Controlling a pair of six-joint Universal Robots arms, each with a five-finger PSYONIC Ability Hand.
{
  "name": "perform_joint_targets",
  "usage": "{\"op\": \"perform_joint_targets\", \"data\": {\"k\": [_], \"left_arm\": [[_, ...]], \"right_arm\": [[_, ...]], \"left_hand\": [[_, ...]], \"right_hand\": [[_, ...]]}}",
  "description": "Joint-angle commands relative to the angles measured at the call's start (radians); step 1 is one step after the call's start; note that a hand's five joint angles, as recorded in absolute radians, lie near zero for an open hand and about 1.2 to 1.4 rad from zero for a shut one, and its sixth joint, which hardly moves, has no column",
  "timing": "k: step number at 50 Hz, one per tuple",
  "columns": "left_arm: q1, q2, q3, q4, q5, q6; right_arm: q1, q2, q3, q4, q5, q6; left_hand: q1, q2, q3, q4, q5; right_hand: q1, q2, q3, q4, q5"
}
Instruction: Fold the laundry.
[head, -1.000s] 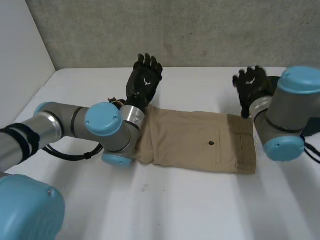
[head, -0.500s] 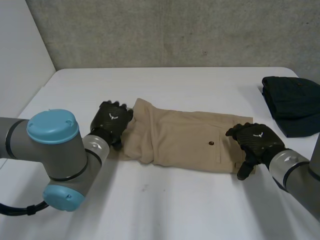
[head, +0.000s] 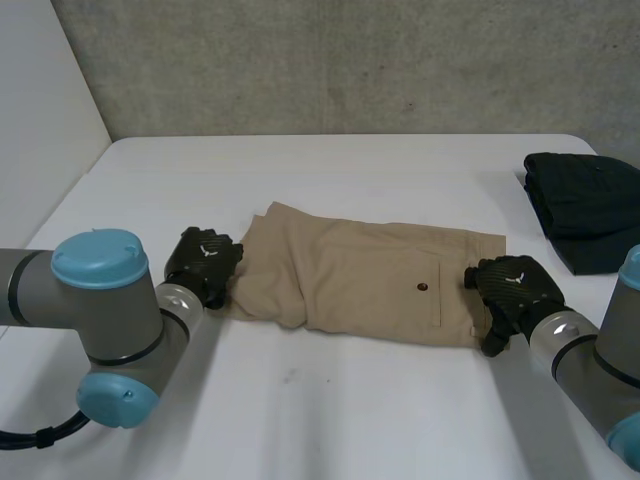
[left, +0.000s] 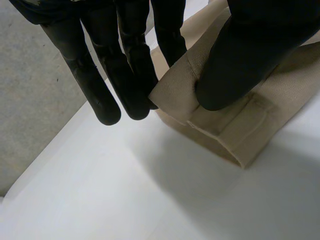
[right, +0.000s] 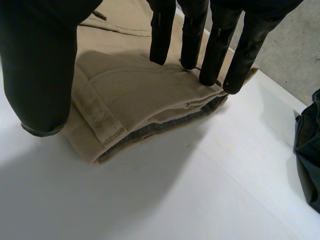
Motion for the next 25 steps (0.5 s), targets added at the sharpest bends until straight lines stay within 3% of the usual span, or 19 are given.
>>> {"op": "perform_joint_targets", "data": {"k": [1, 6, 11, 16, 20, 25], "left_arm": [[0.016, 0.011, -0.015, 0.002, -0.066, 0.001], [0.016, 0.014, -0.035, 0.001, -0.08, 0.001], [0.013, 0.049, -0.059, -0.002, -0.082, 0.001], [0.01, 0.094, -0.064, -0.002, -0.083, 0.0], [0.015, 0.129, -0.067, -0.004, -0.085, 0.0], [0.016, 0.19, -0.085, -0.005, -0.085, 0.0]], "right_arm": [[0.008, -0.005, 0.013, -0.002, 0.01, -0.005], [0.006, -0.002, 0.013, -0.003, 0.01, -0.006], [0.006, 0.009, 0.009, -0.006, 0.01, -0.008], [0.008, 0.02, 0.009, -0.029, 0.011, -0.009], [0.0, 0.015, 0.008, -0.038, 0.01, -0.009], [-0.013, -0.012, 0.014, -0.026, 0.008, -0.037]], "left_hand": [[0.22, 0.185, 0.188, 0.176, 0.206], [0.111, 0.077, 0.08, 0.068, 0.098], [-0.478, -0.513, -0.509, -0.521, -0.491], [-0.602, -0.637, -0.634, -0.646, -0.616], [-0.623, -0.658, -0.654, -0.666, -0.636], [-0.661, -0.696, -0.693, -0.705, -0.675]], "right_hand": [[0.181, 0.125, 0.121, 0.117, 0.133], [0.222, 0.166, 0.162, 0.158, 0.174], [0.275, 0.219, 0.215, 0.211, 0.227], [0.424, 0.368, 0.364, 0.36, 0.376], [1.01, 0.954, 0.95, 0.945, 0.961], [1.011, 0.955, 0.951, 0.947, 0.962]]}}
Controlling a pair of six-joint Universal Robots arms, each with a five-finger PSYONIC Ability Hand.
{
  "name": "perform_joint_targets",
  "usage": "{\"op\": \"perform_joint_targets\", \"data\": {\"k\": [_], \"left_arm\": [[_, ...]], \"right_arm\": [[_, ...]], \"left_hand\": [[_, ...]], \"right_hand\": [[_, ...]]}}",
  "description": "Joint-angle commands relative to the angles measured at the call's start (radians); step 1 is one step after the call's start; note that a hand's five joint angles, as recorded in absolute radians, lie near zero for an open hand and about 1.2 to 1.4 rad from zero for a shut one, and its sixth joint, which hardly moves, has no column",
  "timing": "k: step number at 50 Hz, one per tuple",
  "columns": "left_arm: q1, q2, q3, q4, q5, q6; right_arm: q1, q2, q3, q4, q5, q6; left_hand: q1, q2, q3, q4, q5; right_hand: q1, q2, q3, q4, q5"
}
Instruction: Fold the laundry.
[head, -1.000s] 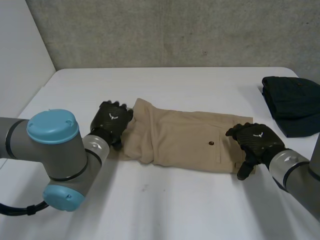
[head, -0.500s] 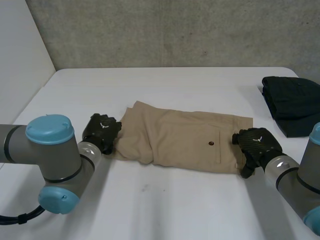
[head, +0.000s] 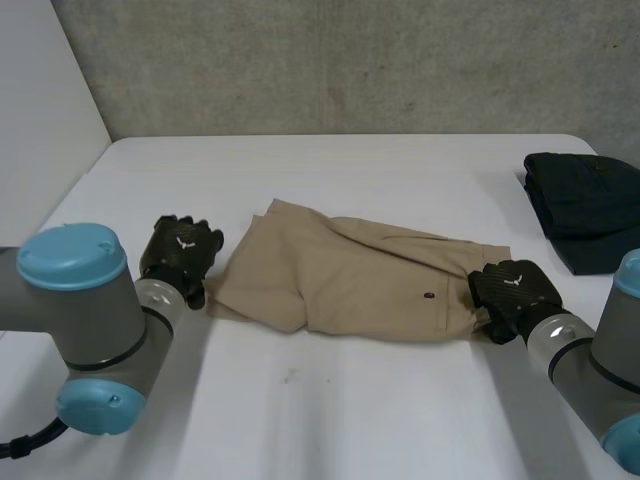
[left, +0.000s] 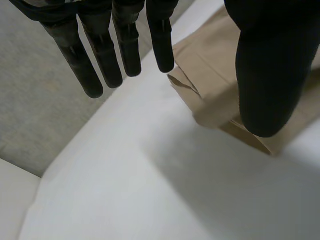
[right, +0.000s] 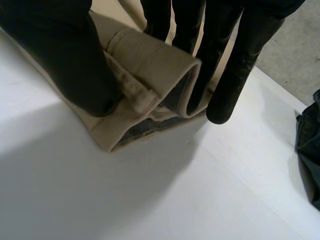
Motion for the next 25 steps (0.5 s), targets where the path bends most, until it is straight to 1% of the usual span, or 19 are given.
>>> {"op": "perform_joint_targets", "data": {"k": [1, 2, 3, 6, 7, 10, 11, 13, 14, 16, 18, 19, 22, 23, 25], "left_arm": [[0.003, 0.089, -0.021, -0.002, 0.001, 0.0], [0.003, 0.111, -0.03, -0.003, 0.001, 0.0], [0.003, 0.122, -0.035, -0.005, 0.001, 0.0], [0.003, 0.16, -0.05, -0.011, 0.003, 0.0], [0.003, 0.169, -0.055, -0.013, 0.003, 0.0], [0.003, 0.195, -0.072, -0.022, 0.004, 0.0], [0.003, 0.201, -0.075, -0.023, 0.004, 0.0], [0.003, 0.209, -0.08, -0.023, 0.004, -0.002], [0.001, 0.215, -0.083, -0.025, 0.006, -0.002], [0.001, 0.215, -0.083, -0.025, 0.006, -0.002], [0.0, 0.215, -0.08, -0.023, 0.006, -0.005], [0.0, 0.215, -0.078, -0.023, 0.006, -0.005], [-0.003, 0.215, -0.069, -0.023, 0.006, -0.013], [-0.005, 0.215, -0.066, -0.023, 0.006, -0.014], [-0.006, 0.215, -0.06, -0.016, 0.006, -0.016]], "right_arm": [[-0.029, -0.04, 0.01, 0.008, -0.003, -0.041], [-0.048, -0.058, 0.016, 0.009, -0.005, -0.057], [-0.098, -0.099, 0.03, 0.023, -0.017, -0.099], [-0.192, -0.144, 0.044, 0.06, -0.037, -0.188], [-0.247, -0.159, 0.036, 0.093, -0.055, -0.26], [-0.308, -0.164, 0.018, 0.15, -0.08, -0.382], [-0.337, -0.164, -0.007, 0.181, -0.089, -0.447], [-0.335, -0.166, -0.031, 0.206, -0.083, -0.503], [-0.321, -0.166, -0.048, 0.216, -0.077, -0.52], [-0.246, -0.166, -0.088, 0.224, -0.065, -0.528], [-0.179, -0.163, -0.123, 0.227, -0.066, -0.538], [-0.118, -0.163, -0.155, 0.229, -0.068, -0.541], [-0.033, -0.158, -0.197, 0.229, -0.081, -0.543], [0.025, -0.152, -0.223, 0.217, -0.082, -0.548], [0.088, -0.138, -0.249, 0.207, -0.085, -0.557]], "left_hand": [[-0.025, -0.016, -0.017, -0.003, 0.002], [-0.034, -0.025, -0.026, -0.012, -0.006], [-0.04, -0.031, -0.032, -0.017, -0.012], [-0.052, -0.042, -0.043, -0.029, -0.024], [-0.055, -0.045, -0.046, -0.032, -0.027], [-0.075, -0.066, -0.067, -0.053, -0.048], [-0.078, -0.069, -0.07, -0.056, -0.051], [-0.081, -0.072, -0.073, -0.059, -0.053], [-0.099, -0.089, -0.09, -0.076, -0.071], [-0.116, -0.107, -0.108, -0.094, -0.089], [-0.122, -0.113, -0.114, -0.1, -0.095], [-0.137, -0.127, -0.128, -0.114, -0.109], [-0.184, -0.174, -0.175, -0.161, -0.156], [-0.19, -0.18, -0.181, -0.167, -0.162], [-0.222, -0.213, -0.213, -0.199, -0.194]], "right_hand": [[0.551, 0.259, 0.26, 0.246, 0.319], [0.551, 0.259, 0.26, 0.246, 0.319], [0.551, 0.259, 0.26, 0.246, 0.319], [0.551, 0.259, 0.26, 0.246, 0.319], [0.551, 0.259, 0.26, 0.246, 0.319], [0.551, 0.259, 0.26, 0.246, 0.319], [0.551, 0.259, 0.26, 0.246, 0.319], [0.551, 0.259, 0.26, 0.246, 0.319], [0.551, 0.259, 0.26, 0.246, 0.319], [0.551, 0.259, 0.26, 0.246, 0.319], [0.551, 0.259, 0.26, 0.246, 0.319], [0.551, 0.259, 0.26, 0.246, 0.319], [0.551, 0.259, 0.26, 0.246, 0.319], [0.551, 0.259, 0.26, 0.246, 0.319], [0.551, 0.259, 0.26, 0.246, 0.319]]}}
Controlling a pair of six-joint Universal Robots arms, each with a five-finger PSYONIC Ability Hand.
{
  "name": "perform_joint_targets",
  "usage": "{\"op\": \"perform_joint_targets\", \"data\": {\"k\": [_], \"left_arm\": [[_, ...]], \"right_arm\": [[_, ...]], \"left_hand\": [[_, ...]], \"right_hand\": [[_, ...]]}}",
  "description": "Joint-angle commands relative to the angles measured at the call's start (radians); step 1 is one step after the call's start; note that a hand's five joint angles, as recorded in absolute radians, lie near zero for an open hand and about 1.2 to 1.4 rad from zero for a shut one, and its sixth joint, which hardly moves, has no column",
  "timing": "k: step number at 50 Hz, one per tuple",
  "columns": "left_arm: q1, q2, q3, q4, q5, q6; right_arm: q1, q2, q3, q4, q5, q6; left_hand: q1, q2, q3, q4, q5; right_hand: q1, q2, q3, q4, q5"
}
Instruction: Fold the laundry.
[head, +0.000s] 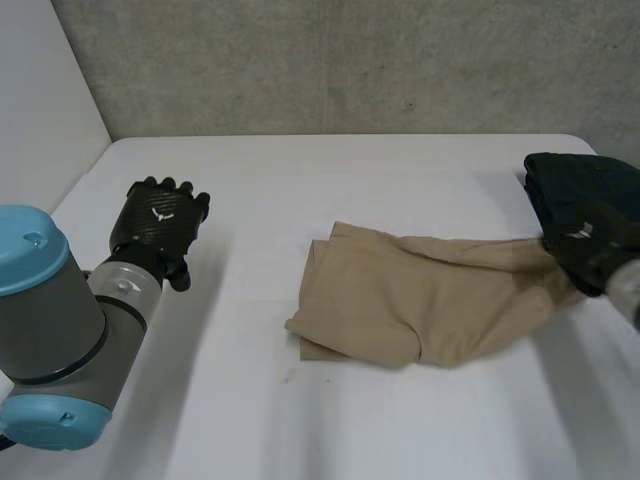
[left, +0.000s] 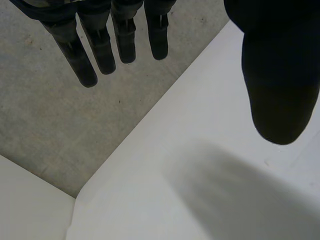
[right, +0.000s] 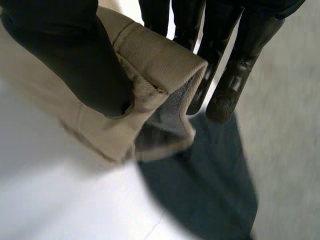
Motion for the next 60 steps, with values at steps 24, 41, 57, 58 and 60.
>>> {"op": "perform_joint_targets", "data": {"k": [24, 41, 57, 58, 60], "left_arm": [[-0.176, -0.177, 0.358, 0.003, 0.002, -0.247], [-0.375, -0.455, 0.579, -0.1, 0.059, -0.301], [-0.349, -0.622, 0.655, -0.326, -0.043, -0.25], [-0.348, -0.622, 0.657, -0.33, -0.043, -0.241], [-0.345, -0.621, 0.654, -0.341, -0.043, -0.221]], "right_arm": [[0.49, 0.185, -0.371, 0.037, -0.028, 0.687], [0.279, 0.145, -0.25, 0.105, -0.015, 0.935], [0.299, 0.427, -0.331, 0.103, 0.066, 0.751], [0.304, 0.432, -0.337, 0.105, 0.083, 0.719], [0.304, 0.43, -0.339, 0.103, 0.095, 0.696]], "left_hand": [[-0.077, -0.065, -0.07, -0.064, -0.05], [-0.003, 0.009, 0.003, 0.01, 0.024], [0.003, 0.014, 0.009, 0.015, 0.029], [0.003, 0.014, 0.009, 0.015, 0.029], [-0.006, 0.006, 0.0, 0.007, 0.021]], "right_hand": [[-0.781, -1.008, -1.004, -1.017, -0.975], [-0.781, -1.008, -1.004, -1.017, -0.975], [-0.781, -1.008, -1.004, -1.017, -0.975], [-0.781, -1.008, -1.004, -1.017, -0.975], [-0.781, -1.008, -1.004, -1.017, -0.975]]}}
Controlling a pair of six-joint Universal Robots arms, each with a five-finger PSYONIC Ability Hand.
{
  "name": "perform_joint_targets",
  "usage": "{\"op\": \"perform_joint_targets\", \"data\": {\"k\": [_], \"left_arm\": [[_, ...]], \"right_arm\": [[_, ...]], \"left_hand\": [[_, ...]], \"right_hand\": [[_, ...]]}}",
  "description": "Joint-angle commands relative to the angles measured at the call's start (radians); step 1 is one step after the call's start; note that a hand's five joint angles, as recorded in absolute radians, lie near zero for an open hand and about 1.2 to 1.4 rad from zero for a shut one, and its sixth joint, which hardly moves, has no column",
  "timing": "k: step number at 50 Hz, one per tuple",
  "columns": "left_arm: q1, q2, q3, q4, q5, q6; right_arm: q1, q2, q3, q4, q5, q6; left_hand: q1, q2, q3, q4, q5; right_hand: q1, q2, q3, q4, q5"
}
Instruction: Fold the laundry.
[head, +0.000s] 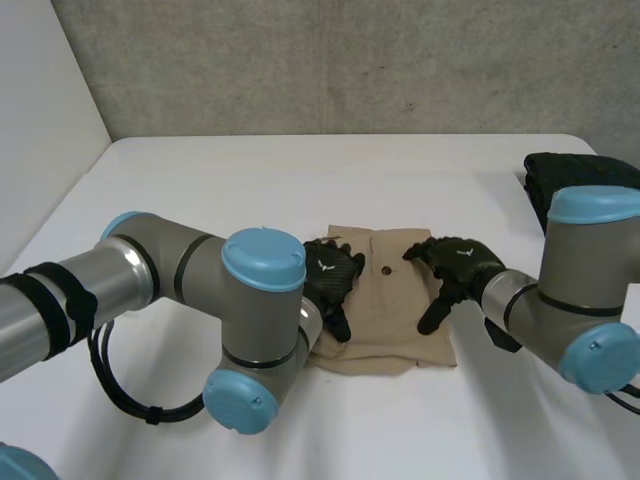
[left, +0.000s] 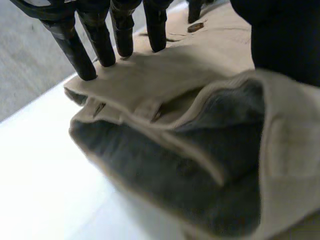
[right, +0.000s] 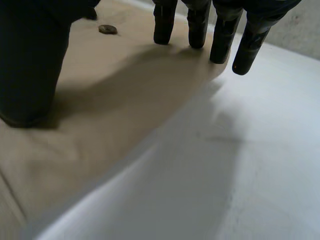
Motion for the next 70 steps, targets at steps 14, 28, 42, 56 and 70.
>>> {"op": "perform_joint_targets", "data": {"k": [14, 28, 42, 56, 70], "left_arm": [[0.015, 0.285, -0.089, -0.054, 0.017, 0.081], [0.17, 0.586, -0.123, -0.245, 0.394, -0.079], [0.208, 0.583, -0.128, -0.3, 0.471, -0.106], [0.205, 0.572, -0.134, -0.297, 0.471, -0.111], [0.205, 0.57, -0.137, -0.294, 0.473, -0.113]], "right_arm": [[0.034, -0.261, 0.15, -0.16, 0.09, -0.136], [0.207, -0.467, 0.529, -0.381, 0.137, -0.128], [0.275, -0.187, 0.496, -0.578, 0.208, -0.16], [0.271, -0.107, 0.424, -0.63, 0.206, -0.188], [0.271, -0.027, 0.326, -0.636, 0.205, -0.225]], "left_hand": [[-0.061, -0.05, -0.055, -0.049, -0.06], [-0.031, -0.02, -0.026, -0.02, -0.03], [-0.028, -0.018, -0.023, -0.017, -0.027], [-0.028, -0.018, -0.023, -0.017, -0.027], [-0.028, -0.018, -0.023, -0.017, -0.027]], "right_hand": [[-0.012, -0.049, -0.039, -0.064, -0.071], [-0.012, -0.049, -0.039, -0.064, -0.071], [-0.002, -0.039, -0.029, -0.054, -0.061], [0.222, 0.184, 0.195, 0.17, 0.162], [0.321, 0.284, 0.294, 0.27, 0.262]]}}
